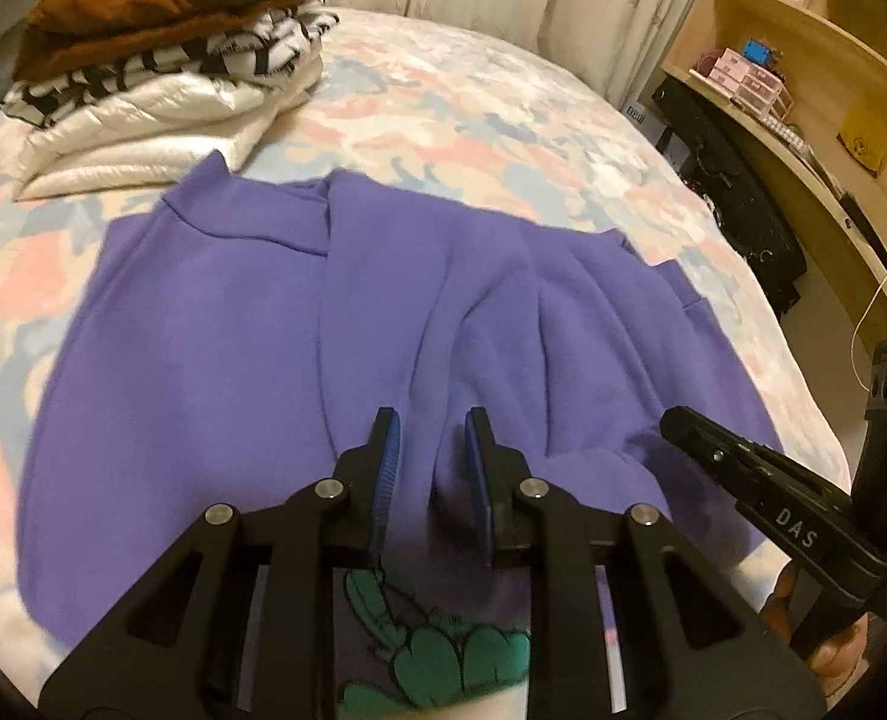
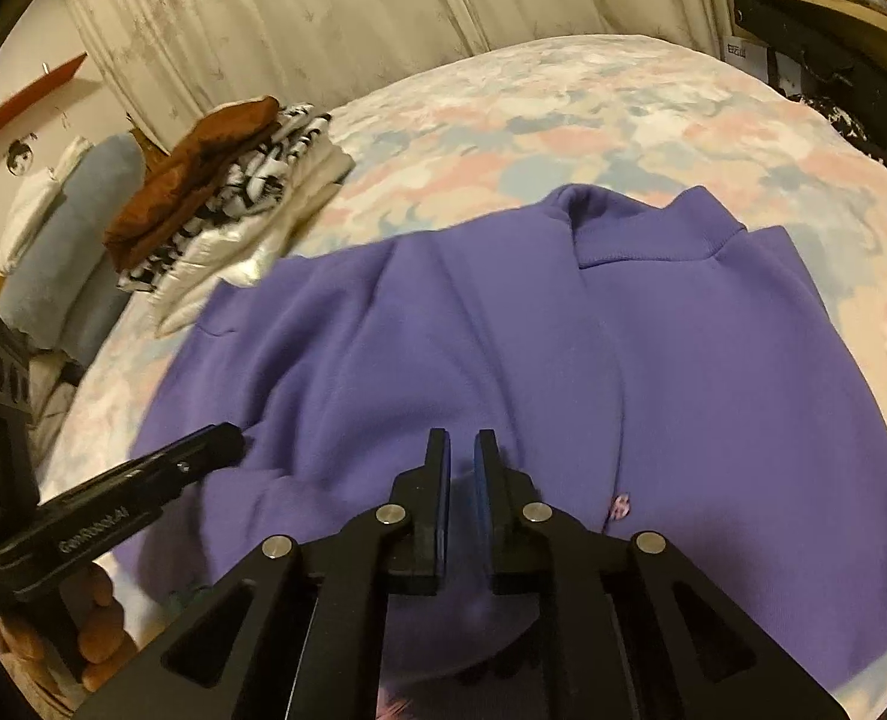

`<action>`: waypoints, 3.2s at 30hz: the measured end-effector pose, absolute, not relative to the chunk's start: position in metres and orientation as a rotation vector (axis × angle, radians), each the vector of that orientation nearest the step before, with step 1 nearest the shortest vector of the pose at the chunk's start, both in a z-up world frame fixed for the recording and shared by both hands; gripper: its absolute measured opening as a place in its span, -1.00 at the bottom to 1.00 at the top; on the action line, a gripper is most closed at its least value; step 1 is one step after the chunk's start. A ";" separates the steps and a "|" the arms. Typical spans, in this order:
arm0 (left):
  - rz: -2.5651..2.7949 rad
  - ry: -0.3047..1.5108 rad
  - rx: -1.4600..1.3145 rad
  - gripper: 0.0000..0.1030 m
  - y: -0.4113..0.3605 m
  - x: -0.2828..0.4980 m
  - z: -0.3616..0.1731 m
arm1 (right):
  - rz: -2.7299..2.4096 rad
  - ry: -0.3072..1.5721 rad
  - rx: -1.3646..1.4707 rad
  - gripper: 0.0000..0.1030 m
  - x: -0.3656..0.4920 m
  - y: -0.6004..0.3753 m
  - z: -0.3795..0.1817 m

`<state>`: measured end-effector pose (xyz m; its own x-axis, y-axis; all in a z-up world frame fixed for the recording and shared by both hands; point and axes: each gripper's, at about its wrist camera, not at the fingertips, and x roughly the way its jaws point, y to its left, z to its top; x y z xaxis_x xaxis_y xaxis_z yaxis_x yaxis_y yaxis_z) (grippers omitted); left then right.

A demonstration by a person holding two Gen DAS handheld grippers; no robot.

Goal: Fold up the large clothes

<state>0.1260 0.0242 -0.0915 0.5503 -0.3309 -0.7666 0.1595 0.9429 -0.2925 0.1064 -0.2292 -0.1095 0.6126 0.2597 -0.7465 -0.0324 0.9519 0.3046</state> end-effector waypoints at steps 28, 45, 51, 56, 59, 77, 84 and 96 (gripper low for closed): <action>-0.345 1.025 -0.143 -0.50 0.015 0.073 -0.097 | 0.226 1.013 0.173 -0.76 0.055 -0.181 -0.118; -0.265 0.901 -0.153 -0.20 0.064 -0.016 -0.028 | 0.233 0.869 0.077 -0.52 -0.052 -0.165 -0.042; -0.248 0.875 -0.185 -0.11 0.084 -0.042 -0.018 | 0.237 0.821 0.039 -0.49 -0.075 -0.148 -0.026; -0.241 0.892 -0.229 0.00 0.099 -0.050 -0.026 | 0.248 0.819 0.021 -0.49 -0.084 -0.138 -0.027; -0.240 0.923 -0.256 0.01 0.102 -0.047 -0.039 | 0.254 0.827 0.019 -0.49 -0.081 -0.135 -0.033; -0.271 1.021 -0.637 0.01 0.137 0.013 -0.139 | 0.207 0.832 0.078 -0.49 -0.026 -0.149 -0.074; -0.237 0.967 -0.678 0.01 0.150 0.053 -0.155 | 0.174 0.811 0.078 -0.55 0.026 -0.148 -0.080; -0.172 0.789 -0.439 -0.64 0.139 0.105 -0.121 | 0.193 0.917 -0.063 -0.73 0.102 -0.118 -0.124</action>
<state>0.1047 0.1385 -0.1212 0.6964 -0.3105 -0.6470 -0.0121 0.8963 -0.4433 0.1019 -0.1178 -0.1244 0.5923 0.1390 -0.7936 -0.1928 0.9808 0.0280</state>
